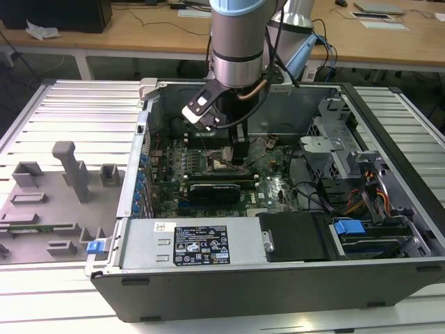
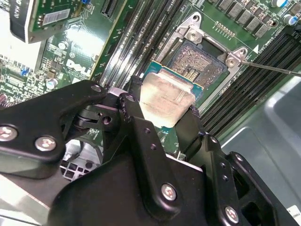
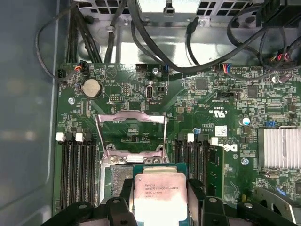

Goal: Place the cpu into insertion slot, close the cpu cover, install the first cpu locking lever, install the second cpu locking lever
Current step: 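Place the cpu into insertion slot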

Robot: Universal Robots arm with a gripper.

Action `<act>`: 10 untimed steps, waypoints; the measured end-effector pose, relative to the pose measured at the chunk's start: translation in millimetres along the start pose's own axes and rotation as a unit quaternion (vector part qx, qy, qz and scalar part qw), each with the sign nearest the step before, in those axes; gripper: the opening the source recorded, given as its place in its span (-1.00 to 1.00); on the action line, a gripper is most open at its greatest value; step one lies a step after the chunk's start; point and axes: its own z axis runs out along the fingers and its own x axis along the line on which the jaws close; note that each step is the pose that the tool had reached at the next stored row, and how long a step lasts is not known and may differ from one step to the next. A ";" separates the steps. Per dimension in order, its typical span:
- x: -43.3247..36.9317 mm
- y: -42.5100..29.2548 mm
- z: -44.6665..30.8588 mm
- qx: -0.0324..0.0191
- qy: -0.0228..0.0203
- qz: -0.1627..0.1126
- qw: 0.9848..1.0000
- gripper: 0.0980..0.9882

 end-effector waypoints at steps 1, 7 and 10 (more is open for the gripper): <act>0.5 -0.2 0.7 0.000 0.000 0.000 1.000 0.00; 5.9 -2.2 3.2 0.000 0.000 0.001 1.000 0.00; 7.7 -3.9 4.9 0.000 0.000 0.002 1.000 0.00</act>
